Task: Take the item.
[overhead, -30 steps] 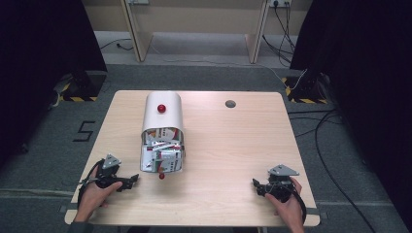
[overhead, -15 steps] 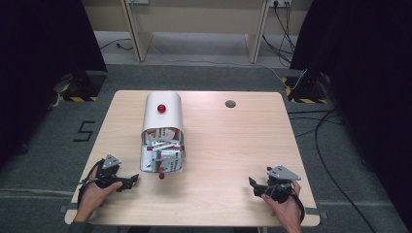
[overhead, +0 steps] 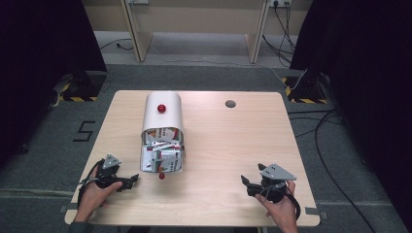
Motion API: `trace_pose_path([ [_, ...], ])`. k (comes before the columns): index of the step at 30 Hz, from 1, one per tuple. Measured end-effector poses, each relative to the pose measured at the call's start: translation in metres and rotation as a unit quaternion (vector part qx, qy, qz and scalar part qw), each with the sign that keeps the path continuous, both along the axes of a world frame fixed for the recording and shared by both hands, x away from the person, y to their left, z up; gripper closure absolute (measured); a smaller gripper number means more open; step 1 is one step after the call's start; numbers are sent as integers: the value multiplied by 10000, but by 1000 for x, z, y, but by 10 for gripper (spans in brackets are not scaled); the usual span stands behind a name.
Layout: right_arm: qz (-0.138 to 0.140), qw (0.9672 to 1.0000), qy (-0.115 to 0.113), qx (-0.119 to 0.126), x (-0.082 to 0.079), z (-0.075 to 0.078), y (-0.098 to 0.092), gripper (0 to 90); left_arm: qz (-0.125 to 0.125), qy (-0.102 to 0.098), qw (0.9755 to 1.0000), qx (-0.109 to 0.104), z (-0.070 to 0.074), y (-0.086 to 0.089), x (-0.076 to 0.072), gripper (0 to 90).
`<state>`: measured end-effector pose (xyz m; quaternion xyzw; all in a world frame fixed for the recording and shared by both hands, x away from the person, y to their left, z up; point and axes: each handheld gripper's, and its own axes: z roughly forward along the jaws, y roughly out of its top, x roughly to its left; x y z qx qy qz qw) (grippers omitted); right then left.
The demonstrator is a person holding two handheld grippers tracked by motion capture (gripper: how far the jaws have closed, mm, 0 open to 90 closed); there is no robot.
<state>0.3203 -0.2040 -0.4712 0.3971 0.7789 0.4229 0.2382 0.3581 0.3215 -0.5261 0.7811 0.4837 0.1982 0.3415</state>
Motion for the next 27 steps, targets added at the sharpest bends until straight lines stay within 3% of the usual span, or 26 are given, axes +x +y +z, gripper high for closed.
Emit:
trace_pose_path([
  [8,410,9990,-115,108,-1,13,17,336,2,1,10000,0,0,0,0,0],
  [13,765,9966,-164,271,-2,23,30,385,5,1,10000,1,0,0,0,0],
  [27,1306,9904,-272,353,-2,43,60,423,8,2,10000,3,0,0,0,0],
])
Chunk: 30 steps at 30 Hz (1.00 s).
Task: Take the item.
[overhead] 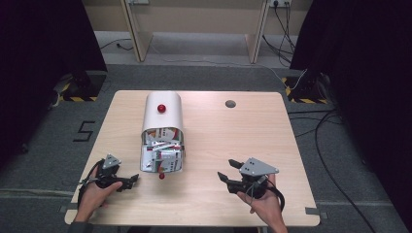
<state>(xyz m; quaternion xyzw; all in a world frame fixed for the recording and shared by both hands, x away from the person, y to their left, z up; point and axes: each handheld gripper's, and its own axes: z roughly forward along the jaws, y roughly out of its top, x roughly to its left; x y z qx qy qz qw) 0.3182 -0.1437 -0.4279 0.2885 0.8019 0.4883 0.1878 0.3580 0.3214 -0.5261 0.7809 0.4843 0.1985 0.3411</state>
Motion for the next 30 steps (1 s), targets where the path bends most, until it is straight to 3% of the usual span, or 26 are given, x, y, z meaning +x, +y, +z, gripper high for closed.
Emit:
trace_pose_path([
  [4,168,9998,-37,54,1,4,10,428,0,-1,10000,2,0,0,0,0],
  [14,287,9994,-104,150,2,14,20,443,-4,2,10000,6,0,0,0,0],
  [30,555,9981,-257,118,4,33,41,467,3,-5,10000,-7,0,0,0,0],
])
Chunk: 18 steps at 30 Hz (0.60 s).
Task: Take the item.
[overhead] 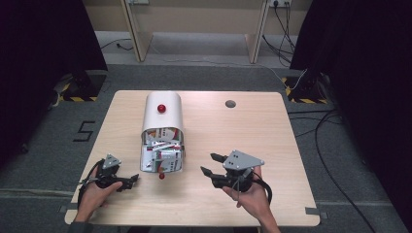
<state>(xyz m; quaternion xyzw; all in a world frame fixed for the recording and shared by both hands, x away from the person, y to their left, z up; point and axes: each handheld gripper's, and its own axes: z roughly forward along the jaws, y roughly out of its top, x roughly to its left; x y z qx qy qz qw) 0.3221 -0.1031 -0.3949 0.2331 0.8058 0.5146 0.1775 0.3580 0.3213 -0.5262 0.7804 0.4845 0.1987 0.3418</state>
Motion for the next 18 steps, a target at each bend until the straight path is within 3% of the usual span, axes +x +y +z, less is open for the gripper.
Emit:
trace_pose_path([
  [10,158,9998,-113,-3,0,10,10,486,-1,-1,10000,0,0,0,0,0],
  [18,198,9998,-86,30,0,10,10,501,0,1,10000,0,0,0,0,0],
])
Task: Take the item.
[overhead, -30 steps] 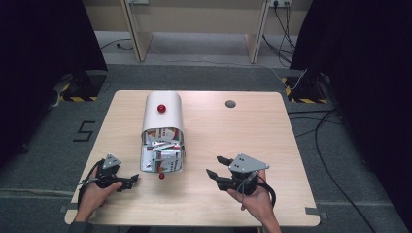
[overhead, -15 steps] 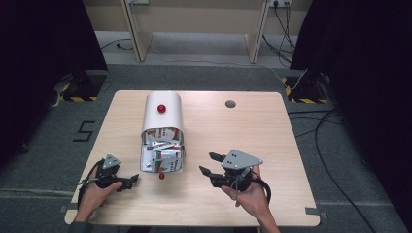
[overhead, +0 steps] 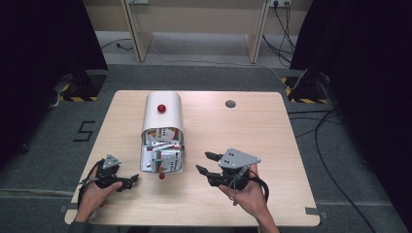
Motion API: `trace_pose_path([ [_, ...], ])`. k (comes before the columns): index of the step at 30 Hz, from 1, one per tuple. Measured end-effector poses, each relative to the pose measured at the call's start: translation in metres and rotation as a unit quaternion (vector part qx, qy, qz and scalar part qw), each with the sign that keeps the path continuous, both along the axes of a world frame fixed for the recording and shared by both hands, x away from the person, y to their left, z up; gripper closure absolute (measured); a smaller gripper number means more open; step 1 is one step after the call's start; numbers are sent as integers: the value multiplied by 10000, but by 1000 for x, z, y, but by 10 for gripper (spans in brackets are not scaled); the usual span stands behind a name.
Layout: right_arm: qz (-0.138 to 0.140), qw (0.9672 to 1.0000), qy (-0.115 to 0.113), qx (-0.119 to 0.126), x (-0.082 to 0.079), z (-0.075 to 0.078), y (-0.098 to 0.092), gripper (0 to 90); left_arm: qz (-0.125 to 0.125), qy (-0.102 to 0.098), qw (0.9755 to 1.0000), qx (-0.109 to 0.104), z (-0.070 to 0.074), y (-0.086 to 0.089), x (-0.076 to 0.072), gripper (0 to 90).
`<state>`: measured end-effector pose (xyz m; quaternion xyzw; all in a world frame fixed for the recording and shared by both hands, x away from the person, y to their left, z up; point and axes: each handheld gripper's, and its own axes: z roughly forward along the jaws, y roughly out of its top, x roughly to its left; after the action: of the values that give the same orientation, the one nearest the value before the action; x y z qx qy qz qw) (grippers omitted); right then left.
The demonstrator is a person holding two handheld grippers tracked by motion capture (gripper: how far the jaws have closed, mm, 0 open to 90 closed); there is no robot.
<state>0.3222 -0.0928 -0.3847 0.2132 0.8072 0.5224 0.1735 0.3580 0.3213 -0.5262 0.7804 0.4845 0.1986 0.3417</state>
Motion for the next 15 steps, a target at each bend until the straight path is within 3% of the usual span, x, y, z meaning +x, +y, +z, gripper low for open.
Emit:
trace_pose_path([
  [15,279,9996,-59,7,1,16,16,514,1,1,10000,-4,0,0,0,0],
])
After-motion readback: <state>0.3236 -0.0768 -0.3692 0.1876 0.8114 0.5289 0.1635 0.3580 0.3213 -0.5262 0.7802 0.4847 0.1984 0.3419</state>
